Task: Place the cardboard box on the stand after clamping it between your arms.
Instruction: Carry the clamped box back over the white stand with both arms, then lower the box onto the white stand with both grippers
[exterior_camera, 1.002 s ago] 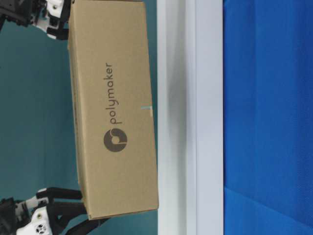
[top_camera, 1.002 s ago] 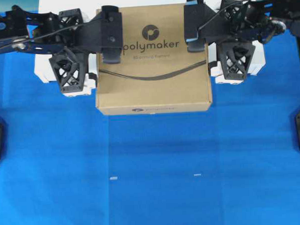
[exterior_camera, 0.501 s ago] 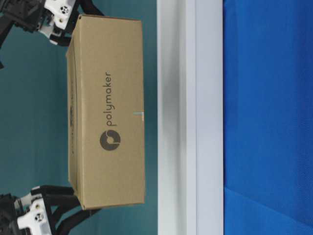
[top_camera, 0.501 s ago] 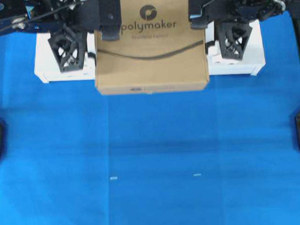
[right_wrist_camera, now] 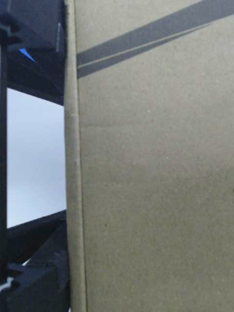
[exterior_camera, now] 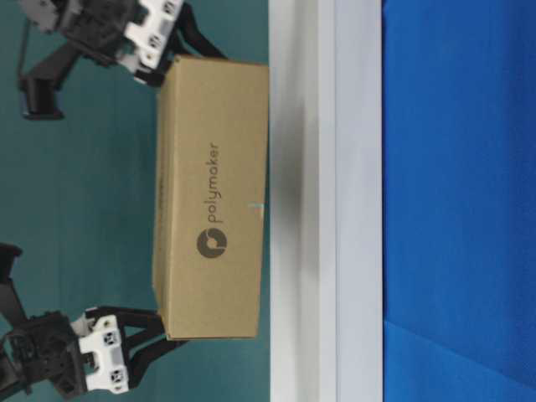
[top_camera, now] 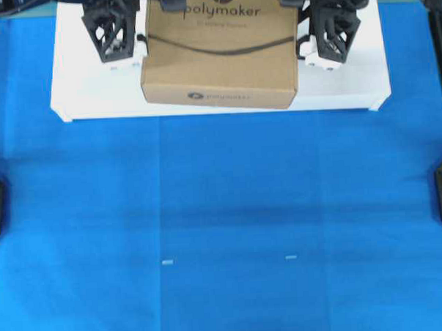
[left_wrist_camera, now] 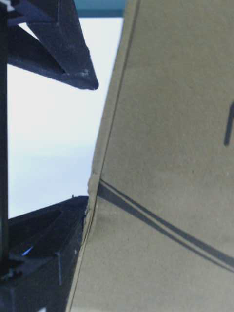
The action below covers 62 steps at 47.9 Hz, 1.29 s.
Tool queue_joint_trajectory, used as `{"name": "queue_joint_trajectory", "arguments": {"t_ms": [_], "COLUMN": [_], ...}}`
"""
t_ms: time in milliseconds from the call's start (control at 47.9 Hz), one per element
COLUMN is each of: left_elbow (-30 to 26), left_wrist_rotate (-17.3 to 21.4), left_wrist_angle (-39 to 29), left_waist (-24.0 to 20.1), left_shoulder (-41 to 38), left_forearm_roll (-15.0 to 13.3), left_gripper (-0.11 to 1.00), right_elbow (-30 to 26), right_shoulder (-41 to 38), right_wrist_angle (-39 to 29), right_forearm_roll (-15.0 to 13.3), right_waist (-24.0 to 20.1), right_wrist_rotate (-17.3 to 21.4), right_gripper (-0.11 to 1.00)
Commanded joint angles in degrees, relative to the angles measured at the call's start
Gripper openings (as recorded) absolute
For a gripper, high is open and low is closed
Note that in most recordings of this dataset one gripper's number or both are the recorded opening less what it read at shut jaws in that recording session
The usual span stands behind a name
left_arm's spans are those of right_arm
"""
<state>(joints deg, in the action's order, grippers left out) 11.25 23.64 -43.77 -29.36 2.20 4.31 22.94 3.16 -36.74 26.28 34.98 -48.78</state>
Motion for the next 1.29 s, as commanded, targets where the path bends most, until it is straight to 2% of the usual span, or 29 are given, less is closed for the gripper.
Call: {"name": "queue_joint_trajectory", "arguments": {"t_ms": [0, 83, 167, 271, 376, 584, 814, 1023, 1273], "left_elbow": [-7.82, -8.00, -8.35, -8.44, -8.26, -7.82, -7.12, -2.90, 2.29], "left_wrist_rotate": [-2.37, -2.46, -2.46, -2.46, -2.55, -2.37, -2.37, -3.43, -3.16], "left_wrist_angle": [16.88, 18.81, 19.42, 19.78, 20.39, 20.83, 20.13, 19.86, 20.21], "left_waist": [2.37, 1.58, 1.05, 0.62, 0.35, -1.05, -2.11, -2.02, -2.02], "left_shoulder": [-2.90, -4.04, -5.80, -7.38, -8.35, -9.05, -9.32, -8.96, -6.94], "left_forearm_roll": [-1.49, -1.58, -1.49, -1.49, -1.49, -1.49, -1.58, -1.58, -1.58], "left_gripper": [0.87, 0.87, 0.87, 0.87, 0.87, 0.87, 0.87, 0.87, 0.87], "right_elbow": [-7.65, -8.96, -11.16, -13.18, -14.33, -14.59, -14.15, -11.95, -10.63], "right_shoulder": [-0.18, -1.93, -3.60, -5.19, -6.50, -8.09, -10.63, -11.95, -11.95], "right_wrist_angle": [7.21, 6.86, 3.25, -0.70, -1.76, -3.43, -4.22, -5.89, -5.80], "right_forearm_roll": [11.43, 13.01, 13.89, 14.59, 14.94, 17.58, 17.58, 17.05, 15.64], "right_waist": [-2.99, -1.58, 0.26, 1.76, 2.81, 4.66, 5.01, 5.63, 6.77], "right_wrist_rotate": [-2.81, -5.71, -8.17, -10.46, -13.01, -14.50, -15.29, -19.25, -19.69], "right_gripper": [0.98, 0.98, 0.98, 0.99, 0.98, 0.98, 0.98, 0.98, 0.98]}}
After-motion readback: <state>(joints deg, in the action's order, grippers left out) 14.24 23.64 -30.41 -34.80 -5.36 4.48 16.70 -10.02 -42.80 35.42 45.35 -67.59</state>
